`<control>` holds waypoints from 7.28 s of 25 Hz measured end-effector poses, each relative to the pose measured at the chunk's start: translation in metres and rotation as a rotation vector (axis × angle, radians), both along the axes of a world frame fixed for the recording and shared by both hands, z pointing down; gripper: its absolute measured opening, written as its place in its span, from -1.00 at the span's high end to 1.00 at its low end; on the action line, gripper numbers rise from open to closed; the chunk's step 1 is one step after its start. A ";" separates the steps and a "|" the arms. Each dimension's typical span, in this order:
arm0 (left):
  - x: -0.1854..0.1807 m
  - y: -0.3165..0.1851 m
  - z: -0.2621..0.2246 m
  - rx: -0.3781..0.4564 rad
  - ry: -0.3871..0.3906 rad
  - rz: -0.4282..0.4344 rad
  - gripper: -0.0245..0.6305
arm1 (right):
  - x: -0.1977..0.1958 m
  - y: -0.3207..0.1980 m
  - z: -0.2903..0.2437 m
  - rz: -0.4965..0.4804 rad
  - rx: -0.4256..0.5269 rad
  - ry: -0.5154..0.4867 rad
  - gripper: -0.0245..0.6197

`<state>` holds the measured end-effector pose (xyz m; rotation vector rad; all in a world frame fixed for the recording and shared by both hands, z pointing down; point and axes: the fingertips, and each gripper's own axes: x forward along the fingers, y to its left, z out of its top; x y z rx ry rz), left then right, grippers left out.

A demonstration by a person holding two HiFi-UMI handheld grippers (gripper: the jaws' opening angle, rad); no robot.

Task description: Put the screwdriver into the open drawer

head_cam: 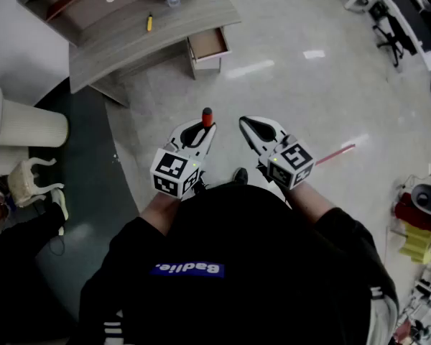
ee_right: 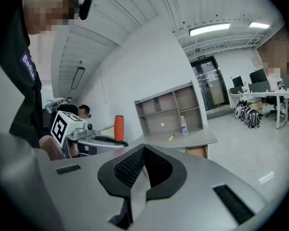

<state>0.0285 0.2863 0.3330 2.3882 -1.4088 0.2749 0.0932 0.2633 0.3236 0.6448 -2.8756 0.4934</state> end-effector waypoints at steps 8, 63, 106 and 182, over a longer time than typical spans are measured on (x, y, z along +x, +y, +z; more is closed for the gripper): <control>0.004 -0.001 0.002 -0.016 -0.001 0.004 0.74 | 0.005 -0.005 0.001 0.001 -0.012 -0.004 0.84; -0.101 -0.250 0.029 0.007 -0.074 0.044 0.74 | -0.067 -0.247 0.015 0.160 -0.009 0.051 0.84; -0.114 -0.423 0.157 -0.199 -0.334 0.041 0.74 | -0.051 -0.423 0.088 0.137 -0.141 0.061 0.84; -0.115 -0.490 0.524 -0.815 -0.581 0.140 0.72 | -0.009 -0.423 0.172 0.366 -0.281 0.149 0.84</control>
